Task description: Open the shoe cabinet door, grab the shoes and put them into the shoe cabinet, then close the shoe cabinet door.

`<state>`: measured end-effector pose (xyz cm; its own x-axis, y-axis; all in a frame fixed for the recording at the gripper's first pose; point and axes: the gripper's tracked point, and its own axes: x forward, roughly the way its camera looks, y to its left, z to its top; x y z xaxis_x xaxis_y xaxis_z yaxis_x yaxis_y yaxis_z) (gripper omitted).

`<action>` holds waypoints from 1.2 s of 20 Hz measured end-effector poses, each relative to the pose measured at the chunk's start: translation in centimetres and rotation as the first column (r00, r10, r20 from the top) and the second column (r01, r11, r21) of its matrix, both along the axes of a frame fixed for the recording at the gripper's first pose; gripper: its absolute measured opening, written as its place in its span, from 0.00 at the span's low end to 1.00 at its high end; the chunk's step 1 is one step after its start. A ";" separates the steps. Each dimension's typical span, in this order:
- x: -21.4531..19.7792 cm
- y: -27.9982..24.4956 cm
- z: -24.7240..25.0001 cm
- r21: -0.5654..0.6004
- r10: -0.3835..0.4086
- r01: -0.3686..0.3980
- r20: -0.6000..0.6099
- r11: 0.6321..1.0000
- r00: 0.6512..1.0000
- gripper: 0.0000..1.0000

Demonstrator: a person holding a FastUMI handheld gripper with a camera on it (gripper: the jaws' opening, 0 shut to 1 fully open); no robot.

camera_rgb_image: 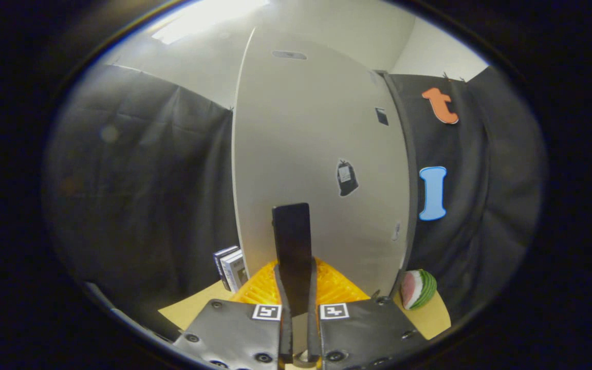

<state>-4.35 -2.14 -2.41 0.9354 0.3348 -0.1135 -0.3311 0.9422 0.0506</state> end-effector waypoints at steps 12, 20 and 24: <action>-2.5 -10.1 1.8 -0.061 -0.156 0.158 0.038 0.986 0.987 0.10; -2.4 -15.8 3.4 -0.043 -0.247 0.250 0.067 0.967 0.967 0.09; -2.1 -18.5 3.7 -0.045 -0.287 0.291 0.073 0.956 0.955 0.09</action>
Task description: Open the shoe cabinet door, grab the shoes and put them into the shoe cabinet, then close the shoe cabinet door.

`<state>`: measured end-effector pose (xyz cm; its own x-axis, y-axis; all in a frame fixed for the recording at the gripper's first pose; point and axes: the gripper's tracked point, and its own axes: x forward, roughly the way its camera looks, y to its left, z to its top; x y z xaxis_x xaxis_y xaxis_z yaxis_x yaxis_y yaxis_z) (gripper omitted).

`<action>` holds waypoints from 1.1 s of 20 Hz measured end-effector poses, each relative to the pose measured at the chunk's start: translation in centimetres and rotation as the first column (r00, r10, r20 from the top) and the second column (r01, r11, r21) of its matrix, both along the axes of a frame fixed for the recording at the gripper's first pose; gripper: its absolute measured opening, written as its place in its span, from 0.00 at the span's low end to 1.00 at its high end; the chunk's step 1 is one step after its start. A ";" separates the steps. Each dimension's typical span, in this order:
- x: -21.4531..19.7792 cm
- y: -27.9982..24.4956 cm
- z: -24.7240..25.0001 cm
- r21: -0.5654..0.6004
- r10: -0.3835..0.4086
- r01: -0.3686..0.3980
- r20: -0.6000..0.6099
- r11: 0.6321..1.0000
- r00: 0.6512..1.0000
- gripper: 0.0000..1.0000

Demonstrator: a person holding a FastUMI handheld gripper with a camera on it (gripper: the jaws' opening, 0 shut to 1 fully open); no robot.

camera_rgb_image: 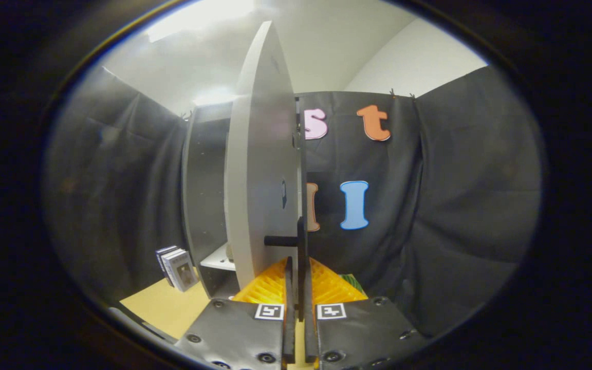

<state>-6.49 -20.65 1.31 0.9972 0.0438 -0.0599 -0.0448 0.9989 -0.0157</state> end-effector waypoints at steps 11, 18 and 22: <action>-1.2 -3.7 1.0 0.011 -0.051 0.051 0.027 0.999 0.998 0.03; -6.7 -0.7 2.8 0.005 -0.017 0.017 0.076 1.000 0.997 0.03; -6.7 4.9 1.2 0.034 0.044 -0.045 0.054 0.998 0.998 0.02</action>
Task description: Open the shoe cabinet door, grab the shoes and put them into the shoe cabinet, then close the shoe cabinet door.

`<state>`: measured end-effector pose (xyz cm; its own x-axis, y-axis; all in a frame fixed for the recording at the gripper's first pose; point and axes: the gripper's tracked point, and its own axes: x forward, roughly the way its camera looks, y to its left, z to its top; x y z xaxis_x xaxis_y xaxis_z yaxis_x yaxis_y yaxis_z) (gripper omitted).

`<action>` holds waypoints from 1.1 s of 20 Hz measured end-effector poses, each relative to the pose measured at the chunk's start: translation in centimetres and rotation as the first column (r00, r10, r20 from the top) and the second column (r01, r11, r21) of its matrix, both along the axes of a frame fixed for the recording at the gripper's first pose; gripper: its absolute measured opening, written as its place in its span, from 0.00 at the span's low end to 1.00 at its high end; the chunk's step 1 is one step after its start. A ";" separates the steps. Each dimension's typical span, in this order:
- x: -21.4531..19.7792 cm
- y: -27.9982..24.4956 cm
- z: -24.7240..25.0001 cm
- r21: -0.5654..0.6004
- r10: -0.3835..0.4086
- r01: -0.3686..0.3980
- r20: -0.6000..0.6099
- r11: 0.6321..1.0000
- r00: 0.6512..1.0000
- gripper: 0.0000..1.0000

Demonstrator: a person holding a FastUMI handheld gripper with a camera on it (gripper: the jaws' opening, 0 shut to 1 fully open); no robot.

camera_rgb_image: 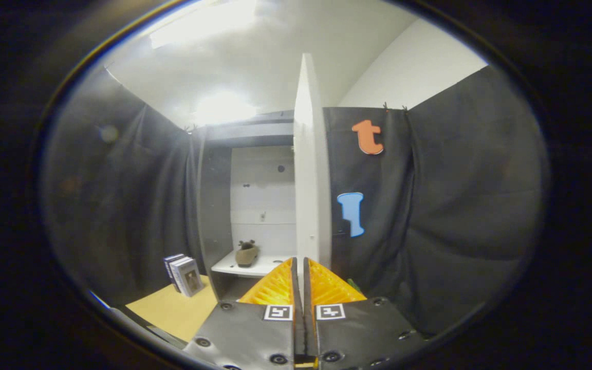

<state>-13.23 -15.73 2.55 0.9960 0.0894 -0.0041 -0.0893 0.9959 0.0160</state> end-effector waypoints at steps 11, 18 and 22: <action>5.7 15.7 -13.1 0.022 0.045 -0.040 -0.277 0.999 0.960 0.16; 8.3 17.6 -27.0 -0.023 -0.083 0.083 -0.489 0.996 0.869 0.18; 8.8 16.8 -34.6 -0.058 -0.124 0.111 -0.587 0.992 0.800 0.22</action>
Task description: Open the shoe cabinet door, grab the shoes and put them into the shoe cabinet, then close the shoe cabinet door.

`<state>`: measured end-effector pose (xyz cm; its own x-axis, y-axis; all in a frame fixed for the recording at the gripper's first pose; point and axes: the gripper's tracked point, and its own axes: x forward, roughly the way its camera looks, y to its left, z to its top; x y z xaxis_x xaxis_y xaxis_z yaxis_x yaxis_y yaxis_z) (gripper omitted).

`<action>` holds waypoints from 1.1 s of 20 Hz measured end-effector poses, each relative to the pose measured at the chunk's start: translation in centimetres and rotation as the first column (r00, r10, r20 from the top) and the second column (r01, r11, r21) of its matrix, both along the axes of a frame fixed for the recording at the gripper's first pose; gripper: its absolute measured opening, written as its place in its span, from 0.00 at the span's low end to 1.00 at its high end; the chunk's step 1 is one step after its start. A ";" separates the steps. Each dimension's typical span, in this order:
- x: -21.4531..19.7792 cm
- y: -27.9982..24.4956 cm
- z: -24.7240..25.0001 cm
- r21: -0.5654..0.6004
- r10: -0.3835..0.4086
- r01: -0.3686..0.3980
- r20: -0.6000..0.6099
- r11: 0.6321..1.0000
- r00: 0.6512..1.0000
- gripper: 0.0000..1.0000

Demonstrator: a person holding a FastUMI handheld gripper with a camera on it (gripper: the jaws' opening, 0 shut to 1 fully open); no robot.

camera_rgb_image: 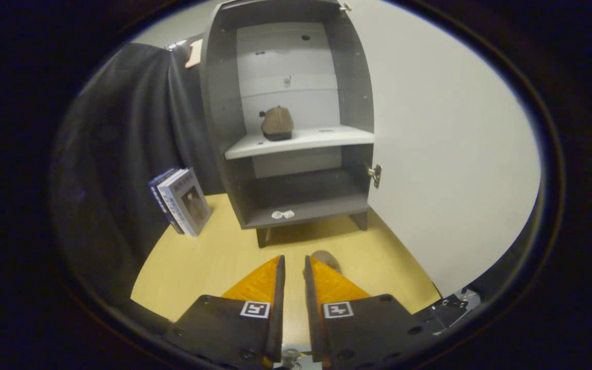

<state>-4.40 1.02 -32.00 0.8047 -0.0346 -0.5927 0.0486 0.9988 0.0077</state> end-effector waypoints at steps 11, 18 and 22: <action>0.7 -1.1 -16.3 -0.031 0.003 -0.012 -0.271 0.999 0.963 0.25; 0.6 -1.4 -20.1 -0.120 -0.013 -0.038 -0.394 0.992 0.919 0.24; 0.5 -1.6 -20.5 -0.168 -0.018 -0.060 -0.428 0.984 0.904 0.24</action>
<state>-3.88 -0.55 -52.48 0.4778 -0.1538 -0.8649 -0.0130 0.9832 -0.1820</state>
